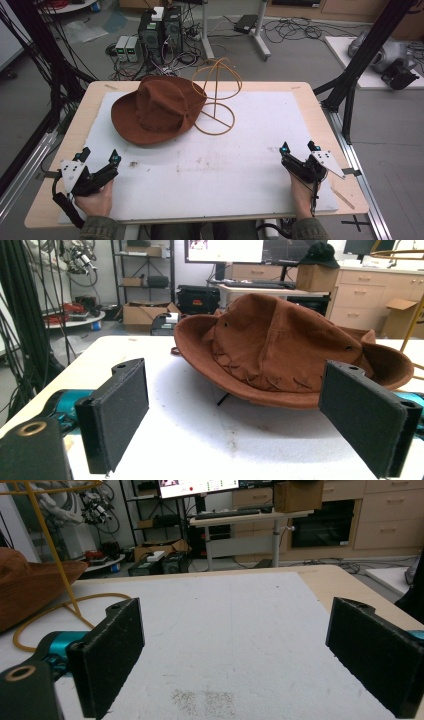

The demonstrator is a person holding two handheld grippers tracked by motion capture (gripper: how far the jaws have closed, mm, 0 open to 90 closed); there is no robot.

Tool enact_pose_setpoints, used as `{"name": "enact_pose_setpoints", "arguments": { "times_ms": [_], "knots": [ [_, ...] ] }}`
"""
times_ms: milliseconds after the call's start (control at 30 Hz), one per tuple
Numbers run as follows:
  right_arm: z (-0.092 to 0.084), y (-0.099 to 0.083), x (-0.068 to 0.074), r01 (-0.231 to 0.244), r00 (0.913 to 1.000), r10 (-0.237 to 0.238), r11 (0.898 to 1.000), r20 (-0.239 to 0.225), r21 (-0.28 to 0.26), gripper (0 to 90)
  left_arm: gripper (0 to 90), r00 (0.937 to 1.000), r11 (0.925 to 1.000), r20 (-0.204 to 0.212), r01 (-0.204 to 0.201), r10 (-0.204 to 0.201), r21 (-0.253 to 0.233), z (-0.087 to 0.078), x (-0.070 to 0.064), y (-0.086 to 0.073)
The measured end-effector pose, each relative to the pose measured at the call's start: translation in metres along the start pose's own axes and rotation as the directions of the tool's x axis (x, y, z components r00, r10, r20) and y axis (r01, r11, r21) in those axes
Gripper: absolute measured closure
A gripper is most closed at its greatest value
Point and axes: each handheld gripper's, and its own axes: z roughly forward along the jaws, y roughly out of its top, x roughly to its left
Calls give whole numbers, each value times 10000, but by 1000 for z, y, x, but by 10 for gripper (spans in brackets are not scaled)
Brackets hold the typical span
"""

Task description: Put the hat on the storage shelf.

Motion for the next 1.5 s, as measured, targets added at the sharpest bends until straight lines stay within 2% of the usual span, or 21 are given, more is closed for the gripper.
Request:
{"name": "enact_pose_setpoints", "arguments": {
  "times_ms": [567, 900, 1033, 1200, 1267, 1300, 1367, 1433, 1500],
  "knots": [
    [1, -1, 1, -45, 10000, 45, 10000, -10, 78, 78, 130, 9999, 9999, 135, -30, 32, -124, 1, -1, 1],
    [0, 0, -2, -88, 10000, 88, 9999, 36, 57, 78, 130, 9984, 9998, 551, -71, 82, -200, 3, -5, 11],
    [1, 0, -3, -121, 9999, 121, 9999, 15, 71, 78, 130, 9962, 9998, 849, -163, 171, -96, 8, -4, 15],
    [2, 0, -1, -69, 9999, 70, 9999, -74, 75, 79, 130, 9928, 9991, 1162, -316, 280, 293, 21, -1, 23],
    [2, 0, -1, -60, 10000, 61, 10000, -77, 71, 78, 130, 9915, 9992, 1294, -195, 148, 356, 26, -2, 28],
    [2, 0, -1, -60, 10000, 61, 10000, -77, 71, 78, 130, 9907, 9993, 1362, -121, 71, 358, 28, -2, 31],
    [2, -1, 0, -39, 9999, 40, 9999, -107, 138, 78, 131, 9884, 9989, 1508, -261, 198, 399, 33, -2, 39],
    [3, -1, -1, 7, 9999, -5, 9999, -138, 144, 78, 131, 9820, 9969, 1841, -533, 417, 585, 43, -2, 54],
    [3, -1, 0, -42, 9999, 44, 9998, -149, 174, 78, 131, 9799, 9964, 1947, -567, 434, 632, 46, -2, 60]
  ]
}}
